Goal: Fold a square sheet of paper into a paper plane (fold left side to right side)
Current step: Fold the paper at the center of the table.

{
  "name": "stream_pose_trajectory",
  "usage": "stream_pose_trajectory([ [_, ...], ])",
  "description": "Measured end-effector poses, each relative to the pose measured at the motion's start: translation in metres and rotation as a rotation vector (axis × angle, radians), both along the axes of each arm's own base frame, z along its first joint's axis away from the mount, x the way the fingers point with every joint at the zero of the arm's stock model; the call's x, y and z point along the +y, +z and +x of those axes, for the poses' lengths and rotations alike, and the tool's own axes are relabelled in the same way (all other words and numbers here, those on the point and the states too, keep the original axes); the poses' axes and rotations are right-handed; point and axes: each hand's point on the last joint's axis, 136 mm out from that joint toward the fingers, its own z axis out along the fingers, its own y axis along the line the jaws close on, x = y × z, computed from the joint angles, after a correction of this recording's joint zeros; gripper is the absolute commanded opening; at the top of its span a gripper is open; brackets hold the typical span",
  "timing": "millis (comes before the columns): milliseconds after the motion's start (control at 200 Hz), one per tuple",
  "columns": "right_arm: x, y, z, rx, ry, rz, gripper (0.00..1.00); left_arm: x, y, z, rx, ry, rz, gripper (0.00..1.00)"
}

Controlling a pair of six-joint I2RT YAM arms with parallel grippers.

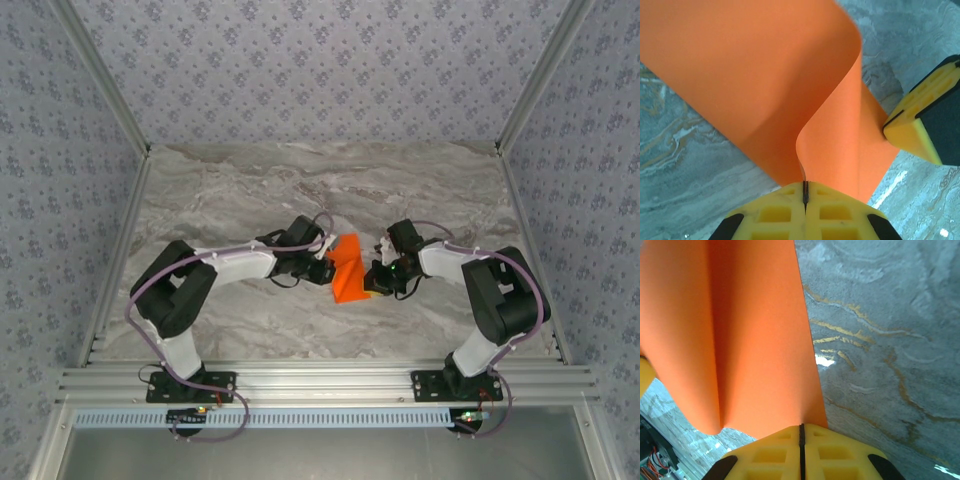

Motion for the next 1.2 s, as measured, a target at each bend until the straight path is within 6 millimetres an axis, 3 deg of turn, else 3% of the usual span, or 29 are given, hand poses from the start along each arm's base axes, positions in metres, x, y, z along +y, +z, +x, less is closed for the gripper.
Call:
stream_pose_trajectory([
  [1204,0.0,0.0,0.0,0.01,0.014,-0.008,0.07,-0.002,-0.022,0.006,0.018,-0.011,0.054,0.0],
])
